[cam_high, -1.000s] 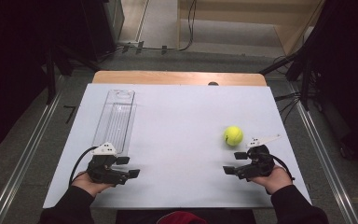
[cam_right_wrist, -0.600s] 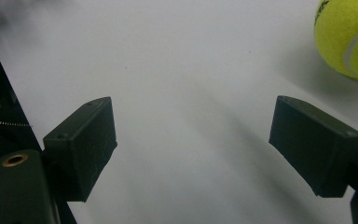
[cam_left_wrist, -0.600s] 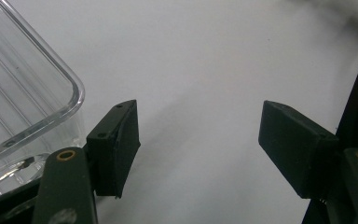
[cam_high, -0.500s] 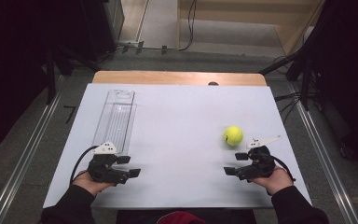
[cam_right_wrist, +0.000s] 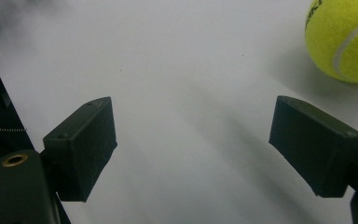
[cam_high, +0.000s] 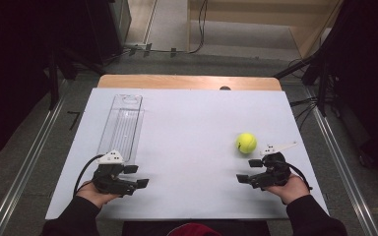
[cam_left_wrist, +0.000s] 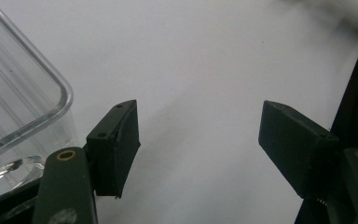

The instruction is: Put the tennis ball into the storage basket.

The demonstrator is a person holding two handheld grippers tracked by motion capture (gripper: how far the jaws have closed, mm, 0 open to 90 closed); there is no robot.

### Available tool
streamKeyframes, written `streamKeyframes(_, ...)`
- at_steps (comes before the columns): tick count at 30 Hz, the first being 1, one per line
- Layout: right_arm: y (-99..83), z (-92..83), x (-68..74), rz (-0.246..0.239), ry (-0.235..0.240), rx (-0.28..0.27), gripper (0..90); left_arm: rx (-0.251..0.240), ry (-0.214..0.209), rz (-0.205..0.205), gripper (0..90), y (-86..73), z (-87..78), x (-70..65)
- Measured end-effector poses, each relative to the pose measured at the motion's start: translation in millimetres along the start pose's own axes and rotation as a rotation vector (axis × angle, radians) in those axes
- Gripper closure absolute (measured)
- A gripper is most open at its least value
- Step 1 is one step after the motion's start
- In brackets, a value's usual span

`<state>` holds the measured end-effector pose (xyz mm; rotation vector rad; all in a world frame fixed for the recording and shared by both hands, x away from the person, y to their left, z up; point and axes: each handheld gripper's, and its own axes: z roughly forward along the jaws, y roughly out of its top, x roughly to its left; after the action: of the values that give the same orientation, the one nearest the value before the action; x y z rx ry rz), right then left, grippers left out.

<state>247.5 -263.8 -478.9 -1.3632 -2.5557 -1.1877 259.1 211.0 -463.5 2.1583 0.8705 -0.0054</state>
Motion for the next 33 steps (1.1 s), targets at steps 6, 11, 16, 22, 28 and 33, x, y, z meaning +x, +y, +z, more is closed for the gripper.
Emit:
streamKeyframes(6,3.2,0.2,-1.2,-0.003,0.002,-0.006,12.7,0.001,0.006,-0.004,29.7,-1.7,-1.7,0.3)
streamKeyframes(11,3.1,-4.3,-3.0,0.000,-0.009,-0.014,12.7,0.008,0.009,-0.001,29.6,-0.6,0.2,-0.2)
streamKeyframes(16,5.5,-7.7,-3.1,0.007,-0.014,-0.023,12.7,0.011,0.013,-0.002,29.6,-0.7,-0.3,0.3)
streamKeyframes(22,6.3,-12.2,-5.6,0.023,-0.039,-0.028,12.7,0.010,0.014,-0.002,29.6,0.1,0.1,-0.3)
streamKeyframes(28,6.9,-17.8,-14.1,0.049,-0.090,-0.046,12.7,0.014,0.018,-0.001,29.6,0.0,0.3,-0.4)
streamKeyframes(33,7.5,-20.5,-19.8,0.074,-0.108,-0.053,12.7,0.010,0.019,-0.005,29.6,-0.5,-0.1,0.9)
